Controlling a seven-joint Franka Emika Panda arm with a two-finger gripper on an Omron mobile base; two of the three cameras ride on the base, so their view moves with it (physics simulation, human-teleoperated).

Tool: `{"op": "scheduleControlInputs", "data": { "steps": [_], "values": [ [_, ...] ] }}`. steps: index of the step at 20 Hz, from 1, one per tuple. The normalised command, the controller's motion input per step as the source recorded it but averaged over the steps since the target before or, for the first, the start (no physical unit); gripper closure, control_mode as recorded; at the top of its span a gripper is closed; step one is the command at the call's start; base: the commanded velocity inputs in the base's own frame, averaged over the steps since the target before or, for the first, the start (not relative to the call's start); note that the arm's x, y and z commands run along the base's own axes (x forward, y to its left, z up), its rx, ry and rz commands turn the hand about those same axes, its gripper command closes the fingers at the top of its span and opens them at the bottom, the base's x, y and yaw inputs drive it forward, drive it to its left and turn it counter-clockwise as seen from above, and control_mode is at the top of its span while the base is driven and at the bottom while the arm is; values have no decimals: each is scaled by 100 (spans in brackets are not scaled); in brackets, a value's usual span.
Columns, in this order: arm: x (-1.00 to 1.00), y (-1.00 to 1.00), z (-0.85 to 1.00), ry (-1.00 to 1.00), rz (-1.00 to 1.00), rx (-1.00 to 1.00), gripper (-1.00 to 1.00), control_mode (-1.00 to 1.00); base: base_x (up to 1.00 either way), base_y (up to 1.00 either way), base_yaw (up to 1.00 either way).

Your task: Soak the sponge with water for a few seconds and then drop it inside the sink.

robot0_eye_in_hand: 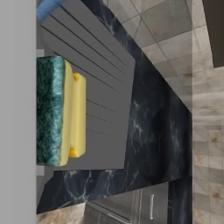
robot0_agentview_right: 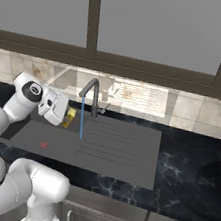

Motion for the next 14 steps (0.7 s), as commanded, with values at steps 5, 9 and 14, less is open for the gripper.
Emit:
{"op": "scheduleControlInputs", "data": {
  "steps": [5, 9, 14],
  "values": [
    [0, 0, 0, 6, 0, 0, 100, -100, 0, 0, 0],
    [0, 0, -1, 2, 0, 0, 100, -100, 0, 0, 0],
    [5, 0, -3, 0, 1, 0, 100, -100, 0, 0, 0]
  ]
}}
